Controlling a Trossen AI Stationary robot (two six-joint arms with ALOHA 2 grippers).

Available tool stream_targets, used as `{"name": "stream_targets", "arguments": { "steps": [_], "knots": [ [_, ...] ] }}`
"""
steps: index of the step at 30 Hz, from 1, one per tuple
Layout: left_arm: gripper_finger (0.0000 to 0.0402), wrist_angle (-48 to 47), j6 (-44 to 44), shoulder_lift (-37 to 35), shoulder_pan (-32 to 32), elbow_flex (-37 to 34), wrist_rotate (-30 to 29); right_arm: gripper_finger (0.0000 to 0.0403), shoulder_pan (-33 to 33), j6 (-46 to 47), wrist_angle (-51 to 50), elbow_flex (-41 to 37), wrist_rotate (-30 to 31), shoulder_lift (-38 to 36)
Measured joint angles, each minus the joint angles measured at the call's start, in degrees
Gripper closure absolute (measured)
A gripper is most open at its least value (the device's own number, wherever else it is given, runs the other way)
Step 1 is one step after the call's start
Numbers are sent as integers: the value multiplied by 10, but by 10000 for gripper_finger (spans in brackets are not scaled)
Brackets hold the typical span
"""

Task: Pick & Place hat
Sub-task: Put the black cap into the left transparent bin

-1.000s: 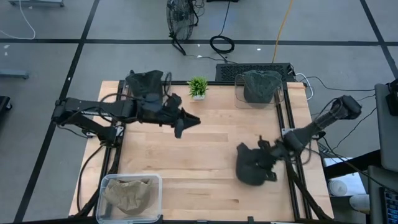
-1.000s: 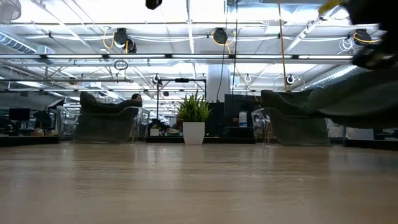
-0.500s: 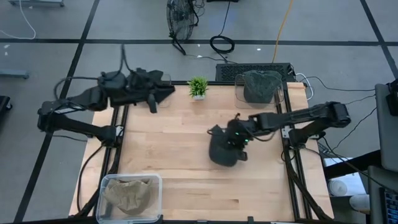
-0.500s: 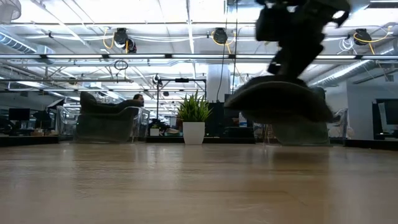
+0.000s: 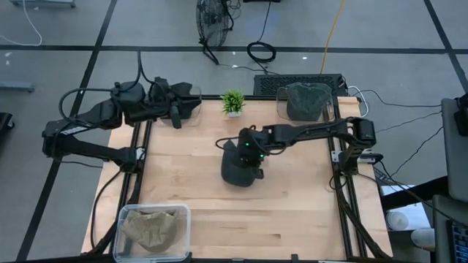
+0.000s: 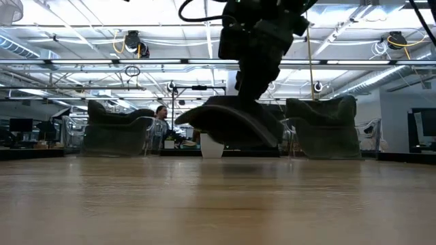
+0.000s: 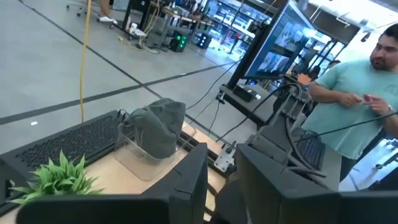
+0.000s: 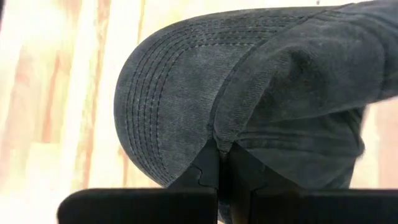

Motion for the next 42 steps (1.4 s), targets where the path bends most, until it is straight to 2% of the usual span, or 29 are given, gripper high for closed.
{"name": "stream_targets", "arguments": {
  "steps": [6, 9, 12, 20, 24, 28, 32, 37, 42],
  "knots": [
    [309, -5, -6, 14, 0, 0, 0, 403, -5, -66, -3, 11, 4, 11],
    [309, -13, -6, 27, 0, 0, -1, 395, -3, -97, -4, 11, 26, 18],
    [309, -14, -29, 48, 0, 0, 10, 374, -3, -104, -2, 10, 34, 19],
    [309, -6, -75, 94, -3, 0, 86, 299, -5, -104, 17, 10, 34, 17],
    [309, -6, -79, 98, -9, 0, 90, 271, -7, -81, -40, 10, 46, 0],
    [309, -6, -55, 98, -20, 0, 97, 261, -15, -59, -115, 10, 66, -45],
    [309, -6, -16, 102, -27, 0, 126, 267, -23, -27, -144, 4, 86, -116],
    [309, -3, 6, 121, -43, 0, 90, 282, -28, 70, -129, -33, 94, -208],
    [309, 20, 32, 156, -63, 0, 95, 293, -14, 164, -99, -77, 97, -277]
  ]
}}
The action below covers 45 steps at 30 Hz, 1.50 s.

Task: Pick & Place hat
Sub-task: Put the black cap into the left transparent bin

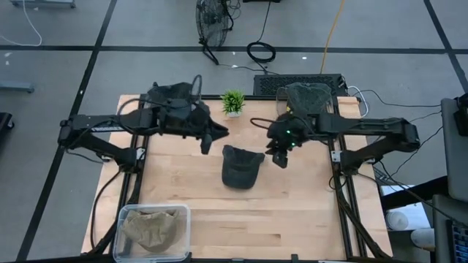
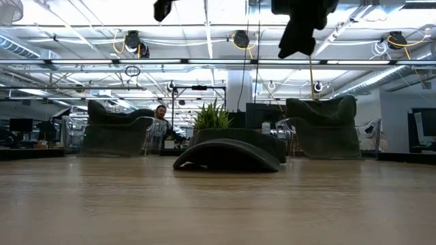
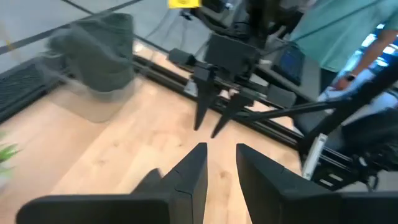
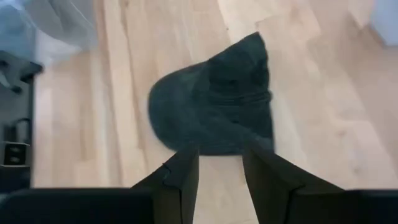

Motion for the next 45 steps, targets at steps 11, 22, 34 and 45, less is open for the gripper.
{"name": "stream_targets", "arguments": {
  "steps": [11, 22, 34, 45],
  "knots": [
    [309, -132, 116, 92, -4, 158, 36, 312, 32, 125, 28, -93, 45, -111],
    [309, -283, 178, 181, 0, 207, 56, 314, 32, 138, 38, -128, 44, -157],
    [286, -302, 271, 284, -5, 207, 102, 314, 32, 134, 35, -128, 41, -157],
    [134, -327, 271, 362, -7, 207, 130, 314, 32, 139, 12, -128, 24, -157]
  ]
}}
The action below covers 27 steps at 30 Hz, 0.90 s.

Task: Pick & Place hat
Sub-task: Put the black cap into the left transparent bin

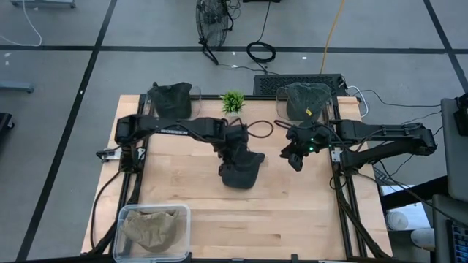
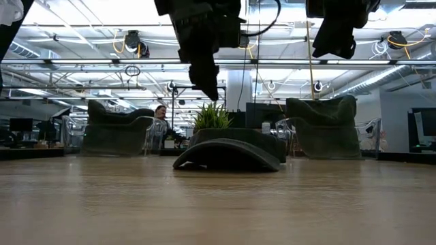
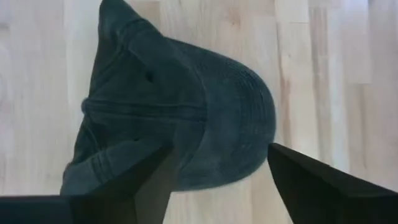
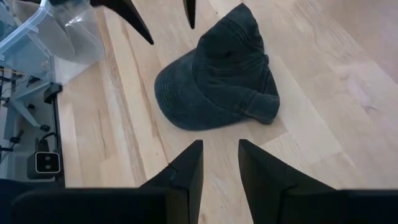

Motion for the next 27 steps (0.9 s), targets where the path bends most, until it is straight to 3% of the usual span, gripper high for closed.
{"name": "stream_targets", "arguments": {
  "steps": [5, 27],
  "knots": [
    [139, 7, 33, 21, -2, 0, -14, 314, 0, -2, 0, 0, 0, 0],
    [300, 18, 68, 81, 0, 0, -26, 314, 0, -1, -4, 0, 5, 0]
  ]
}}
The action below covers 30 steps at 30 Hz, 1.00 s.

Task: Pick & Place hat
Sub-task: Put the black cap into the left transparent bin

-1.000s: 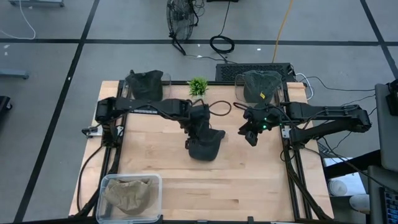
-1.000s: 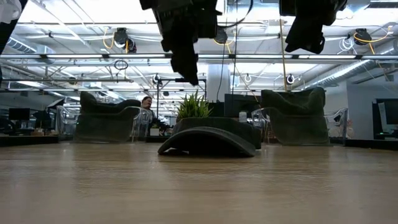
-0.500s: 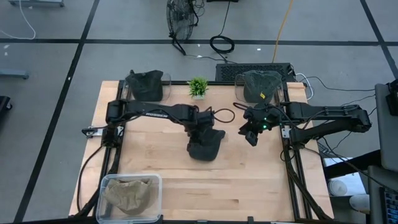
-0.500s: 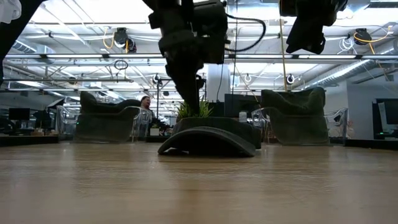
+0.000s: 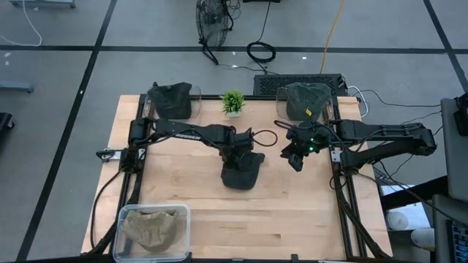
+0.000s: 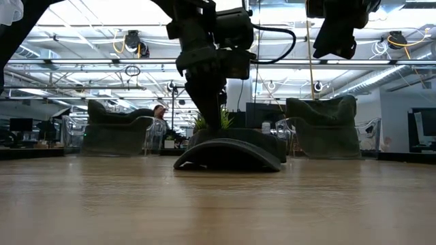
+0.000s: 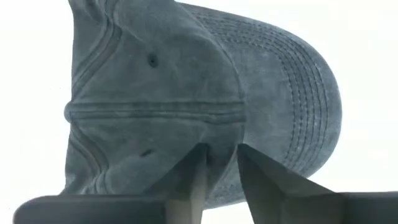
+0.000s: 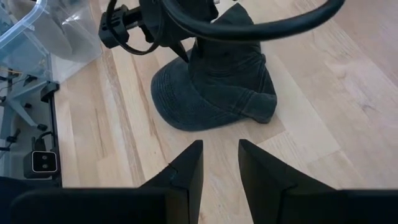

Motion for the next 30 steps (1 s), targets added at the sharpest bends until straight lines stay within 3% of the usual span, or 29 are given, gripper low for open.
{"name": "stream_targets", "arguments": {
  "steps": [8, 11, 25, 30],
  "knots": [
    [383, 0, -7, 0, 0, 0, 20, 314, 0, 0, 0, 0, 2, 0],
    [395, 0, -11, 0, -1, 0, 23, 314, 0, 0, 0, 0, 2, 0],
    [358, -7, -50, -11, -1, -1, 27, 314, 0, 0, 0, 0, 0, 0],
    [306, -20, -44, -23, -1, 0, 30, 314, 0, -2, 0, 0, 0, 0]
  ]
}}
